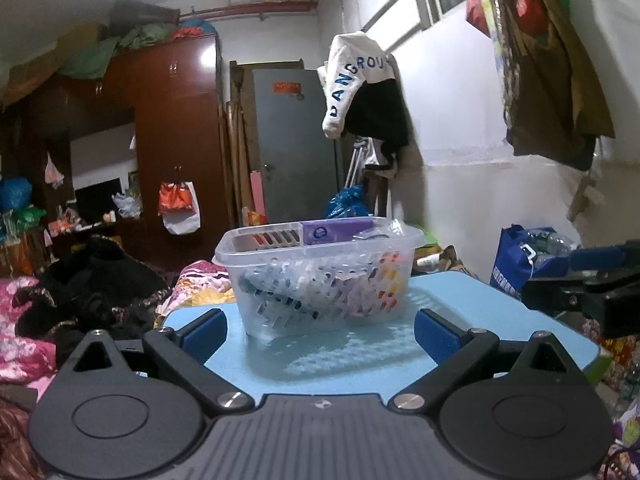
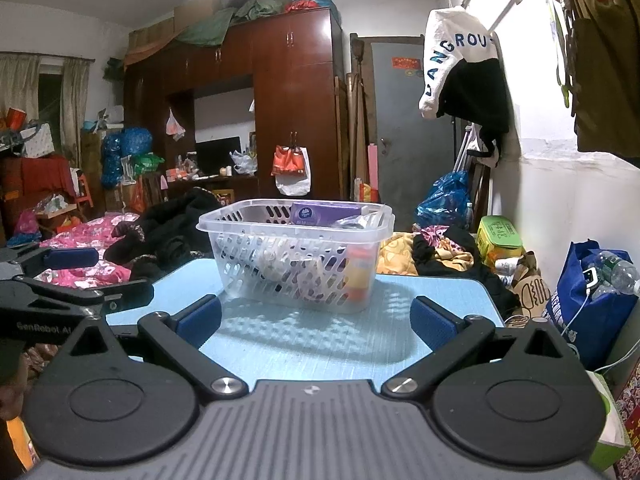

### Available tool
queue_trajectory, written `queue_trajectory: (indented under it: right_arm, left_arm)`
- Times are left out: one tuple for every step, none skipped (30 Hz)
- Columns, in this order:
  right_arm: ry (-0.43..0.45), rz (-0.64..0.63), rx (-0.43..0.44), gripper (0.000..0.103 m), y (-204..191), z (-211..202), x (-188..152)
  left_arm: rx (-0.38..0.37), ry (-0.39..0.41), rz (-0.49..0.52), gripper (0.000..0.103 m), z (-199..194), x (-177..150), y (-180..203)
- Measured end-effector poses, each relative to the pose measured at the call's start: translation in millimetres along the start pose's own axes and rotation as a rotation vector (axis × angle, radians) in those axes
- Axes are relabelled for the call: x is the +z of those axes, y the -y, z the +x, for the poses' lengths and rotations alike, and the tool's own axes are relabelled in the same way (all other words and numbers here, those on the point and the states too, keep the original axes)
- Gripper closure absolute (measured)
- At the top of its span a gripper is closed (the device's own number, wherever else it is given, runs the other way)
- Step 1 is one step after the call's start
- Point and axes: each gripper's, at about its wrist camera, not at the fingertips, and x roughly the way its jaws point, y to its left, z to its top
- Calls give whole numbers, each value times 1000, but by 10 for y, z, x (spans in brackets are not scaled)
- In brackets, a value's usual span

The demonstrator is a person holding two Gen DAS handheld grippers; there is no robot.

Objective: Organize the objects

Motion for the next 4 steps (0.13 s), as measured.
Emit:
queue_trajectory:
  right_arm:
    - [-1,1,1,0,3,0,4]
    - [-2,0,2,0,-1,2,1]
    - [-3,-2,3,0,5,9,10]
    - [-3,-4,3,0,2,12,5]
  left_arm:
    - [-6,0,-3,2,-1,5,1]
    - [-10,1,-4,2,-6,5,1]
    - [-11,1,-3,2,-6,5,6]
    - [-8,1,-6,2,-4,9,-8]
